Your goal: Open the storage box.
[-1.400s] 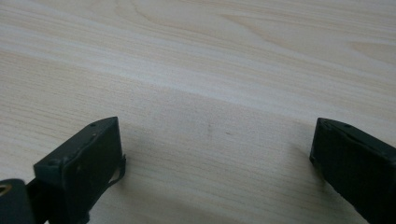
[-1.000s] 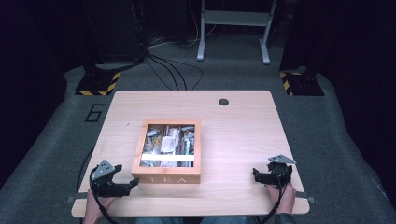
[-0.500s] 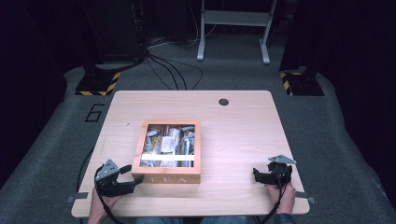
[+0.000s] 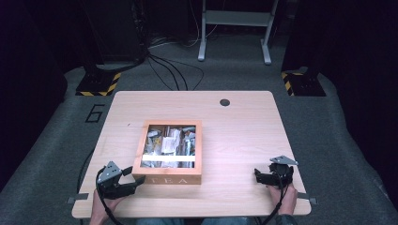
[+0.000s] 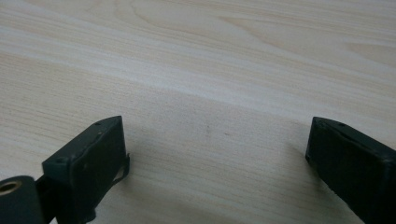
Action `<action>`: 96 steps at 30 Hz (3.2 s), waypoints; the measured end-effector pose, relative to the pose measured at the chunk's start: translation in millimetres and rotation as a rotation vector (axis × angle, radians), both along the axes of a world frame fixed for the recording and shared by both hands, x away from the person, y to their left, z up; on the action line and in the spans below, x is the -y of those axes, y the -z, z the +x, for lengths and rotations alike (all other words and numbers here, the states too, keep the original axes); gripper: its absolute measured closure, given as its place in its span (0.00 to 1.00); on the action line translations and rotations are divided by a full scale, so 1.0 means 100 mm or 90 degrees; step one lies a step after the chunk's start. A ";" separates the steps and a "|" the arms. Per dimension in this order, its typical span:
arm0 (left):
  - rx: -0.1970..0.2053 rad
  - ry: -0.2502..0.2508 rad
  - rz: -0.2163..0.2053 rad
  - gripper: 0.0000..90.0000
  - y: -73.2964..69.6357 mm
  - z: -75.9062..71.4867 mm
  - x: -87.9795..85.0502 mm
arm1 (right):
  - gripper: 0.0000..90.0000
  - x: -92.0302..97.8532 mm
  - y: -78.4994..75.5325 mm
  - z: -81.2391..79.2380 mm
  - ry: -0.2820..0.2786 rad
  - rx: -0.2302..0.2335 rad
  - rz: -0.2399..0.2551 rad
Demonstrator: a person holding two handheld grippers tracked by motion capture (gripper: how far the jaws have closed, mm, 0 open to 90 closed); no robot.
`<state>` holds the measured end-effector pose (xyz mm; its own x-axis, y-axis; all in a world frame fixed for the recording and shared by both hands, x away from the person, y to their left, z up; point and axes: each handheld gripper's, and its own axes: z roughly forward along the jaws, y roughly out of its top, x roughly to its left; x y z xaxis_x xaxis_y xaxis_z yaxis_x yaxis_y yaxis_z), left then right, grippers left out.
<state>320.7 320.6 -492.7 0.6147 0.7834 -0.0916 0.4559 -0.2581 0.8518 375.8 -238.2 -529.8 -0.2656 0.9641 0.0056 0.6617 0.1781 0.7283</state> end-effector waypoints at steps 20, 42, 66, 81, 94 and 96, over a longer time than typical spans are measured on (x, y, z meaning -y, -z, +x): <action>0.029 -0.014 -0.014 0.40 0.03 -0.03 0.01 | 0.05 0.00 0.00 0.00 0.002 0.001 0.001; 0.072 -0.037 -0.039 0.41 0.02 -0.07 0.05 | 0.05 0.00 0.00 0.00 0.002 0.001 0.001; 0.101 -0.042 -0.072 0.60 -0.04 0.01 0.09 | 0.06 0.00 0.00 0.00 0.002 0.001 0.001; 0.103 -0.044 -0.077 0.72 -0.12 0.08 0.09 | 0.06 0.00 0.00 0.00 0.000 0.002 0.000; 0.088 -0.029 -0.078 0.81 -0.29 0.17 0.05 | 0.06 0.00 0.00 0.00 0.000 0.002 0.000; 0.086 -0.029 -0.078 0.81 -0.32 0.19 0.06 | 0.06 0.00 0.00 0.00 0.000 0.002 0.000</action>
